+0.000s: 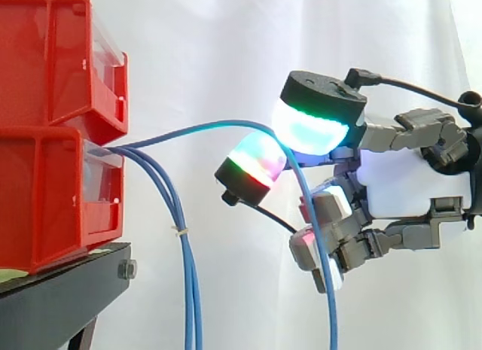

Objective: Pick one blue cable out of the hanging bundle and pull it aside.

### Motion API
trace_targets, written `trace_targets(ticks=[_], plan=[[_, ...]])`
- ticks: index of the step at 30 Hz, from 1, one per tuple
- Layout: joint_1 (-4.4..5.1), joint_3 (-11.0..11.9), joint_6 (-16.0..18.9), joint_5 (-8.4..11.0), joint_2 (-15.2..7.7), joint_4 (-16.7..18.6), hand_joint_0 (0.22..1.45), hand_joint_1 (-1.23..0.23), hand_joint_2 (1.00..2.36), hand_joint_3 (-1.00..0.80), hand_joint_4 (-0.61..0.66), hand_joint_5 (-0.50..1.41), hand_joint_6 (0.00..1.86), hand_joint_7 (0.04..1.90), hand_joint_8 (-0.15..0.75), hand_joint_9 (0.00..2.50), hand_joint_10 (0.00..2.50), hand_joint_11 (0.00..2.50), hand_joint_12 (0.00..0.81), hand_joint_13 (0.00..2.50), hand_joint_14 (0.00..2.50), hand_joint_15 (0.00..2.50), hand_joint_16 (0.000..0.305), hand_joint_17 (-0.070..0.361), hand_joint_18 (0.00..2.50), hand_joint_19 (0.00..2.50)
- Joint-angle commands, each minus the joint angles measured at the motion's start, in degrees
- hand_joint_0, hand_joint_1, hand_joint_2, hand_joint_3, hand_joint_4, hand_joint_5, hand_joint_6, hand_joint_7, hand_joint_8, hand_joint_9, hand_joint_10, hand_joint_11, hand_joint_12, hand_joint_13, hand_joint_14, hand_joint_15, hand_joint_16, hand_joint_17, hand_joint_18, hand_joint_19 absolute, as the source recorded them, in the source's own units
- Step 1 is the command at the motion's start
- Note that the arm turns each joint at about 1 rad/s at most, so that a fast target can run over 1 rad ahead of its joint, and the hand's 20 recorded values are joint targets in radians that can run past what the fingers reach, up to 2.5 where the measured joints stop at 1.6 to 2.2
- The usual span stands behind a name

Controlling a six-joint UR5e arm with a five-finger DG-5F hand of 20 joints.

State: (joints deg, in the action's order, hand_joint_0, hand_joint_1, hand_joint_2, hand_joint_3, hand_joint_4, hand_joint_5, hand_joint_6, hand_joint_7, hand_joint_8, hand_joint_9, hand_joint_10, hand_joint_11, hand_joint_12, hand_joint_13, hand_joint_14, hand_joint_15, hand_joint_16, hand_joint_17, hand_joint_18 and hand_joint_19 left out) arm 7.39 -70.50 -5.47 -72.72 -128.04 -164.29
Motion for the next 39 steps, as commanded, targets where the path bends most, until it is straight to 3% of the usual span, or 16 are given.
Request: trace_targets(ticks=[1,9,18,24,28,31,39], plan=[[0.0,0.0,0.0,-0.05,0.1,0.0,0.63,-0.83,1.02,-0.25,-0.21,-0.13,0.93,0.94,0.258,1.26,0.02,0.79,0.334,1.02,0.03,0.76,0.044,0.1,0.79,0.72],[0.0,0.0,0.9,0.03,0.0,-0.1,0.6,-0.84,1.02,-0.15,-0.21,-0.11,0.92,0.97,0.251,1.2,0.02,0.67,0.351,0.97,0.02,0.69,0.046,0.103,0.76,0.66],[0.35,-0.1,3.1,-0.05,0.0,-0.1,0.58,-0.88,1.01,-0.02,-0.19,-0.08,0.9,1.02,0.292,0.99,0.01,0.23,0.393,0.87,0.01,0.4,0.053,0.12,0.73,0.51],[0.79,0.0,6.3,-0.23,0.0,-0.1,0.58,-0.91,1.0,0.05,-0.18,-0.06,0.89,1.02,0.319,0.9,0.0,0.05,0.428,0.8,0.01,0.25,0.059,0.132,0.71,0.39],[1.23,-0.1,10.7,-0.32,0.0,-0.6,0.58,-0.92,1.0,0.07,-0.18,-0.05,0.88,1.05,0.314,0.87,0.0,0.03,0.435,0.79,0.01,0.24,0.06,0.134,0.67,0.37],[1.49,-0.1,12.1,-0.32,0.0,-1.4,0.58,-0.92,1.0,0.03,-0.18,-0.06,0.88,1.03,0.313,0.85,0.0,0.03,0.438,0.77,0.01,0.25,0.06,0.135,0.65,0.36],[1.76,-0.1,12.6,-0.41,0.0,-2.2,0.57,-0.91,1.0,0.03,-0.19,-0.06,0.88,1.03,0.303,0.76,0.0,0.0,0.436,0.71,0.01,0.21,0.062,0.139,0.59,0.29]])
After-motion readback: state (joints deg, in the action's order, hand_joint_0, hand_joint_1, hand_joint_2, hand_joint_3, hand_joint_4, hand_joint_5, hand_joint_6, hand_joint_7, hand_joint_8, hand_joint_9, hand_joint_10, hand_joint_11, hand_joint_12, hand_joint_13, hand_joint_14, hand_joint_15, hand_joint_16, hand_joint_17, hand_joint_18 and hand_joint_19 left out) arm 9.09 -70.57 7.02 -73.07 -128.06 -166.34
